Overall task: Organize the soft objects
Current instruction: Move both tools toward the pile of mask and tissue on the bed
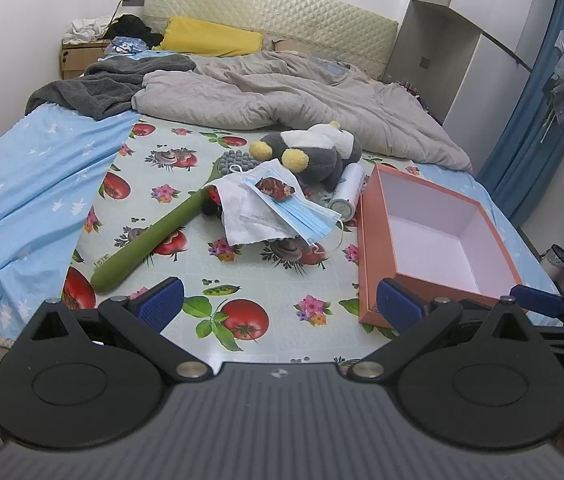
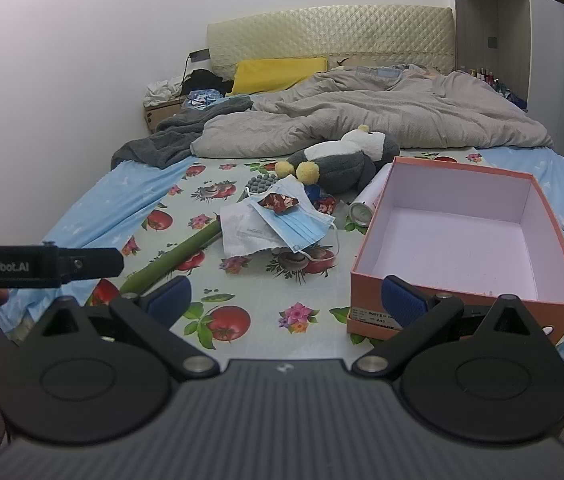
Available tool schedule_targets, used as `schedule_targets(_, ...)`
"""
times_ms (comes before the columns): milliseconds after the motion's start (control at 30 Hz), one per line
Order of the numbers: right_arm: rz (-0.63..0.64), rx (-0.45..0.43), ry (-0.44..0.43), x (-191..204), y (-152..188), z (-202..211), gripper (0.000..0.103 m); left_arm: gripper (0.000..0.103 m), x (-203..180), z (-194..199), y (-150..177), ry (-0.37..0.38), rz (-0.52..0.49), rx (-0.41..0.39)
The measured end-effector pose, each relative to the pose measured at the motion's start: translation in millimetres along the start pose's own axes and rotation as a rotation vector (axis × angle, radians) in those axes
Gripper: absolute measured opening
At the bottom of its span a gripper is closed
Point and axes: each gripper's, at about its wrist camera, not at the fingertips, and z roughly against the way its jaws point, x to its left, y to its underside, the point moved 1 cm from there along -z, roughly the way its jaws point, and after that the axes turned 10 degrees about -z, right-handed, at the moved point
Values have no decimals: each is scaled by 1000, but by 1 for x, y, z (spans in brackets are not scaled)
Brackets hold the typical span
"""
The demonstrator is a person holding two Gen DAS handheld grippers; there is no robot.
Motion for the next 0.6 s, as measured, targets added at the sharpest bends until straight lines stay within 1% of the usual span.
schedule_targets(333,-6,1,10,-3,4,0,103,103,11,2,-3,10,34,2)
schedule_targets(500,-17,12,11,-5,4,-3,103,103,10,1,-4,19,22,5)
schedule_targets(600,-17,10,19,-6,2,-3,103,103,7,-5,-5,29,6,21)
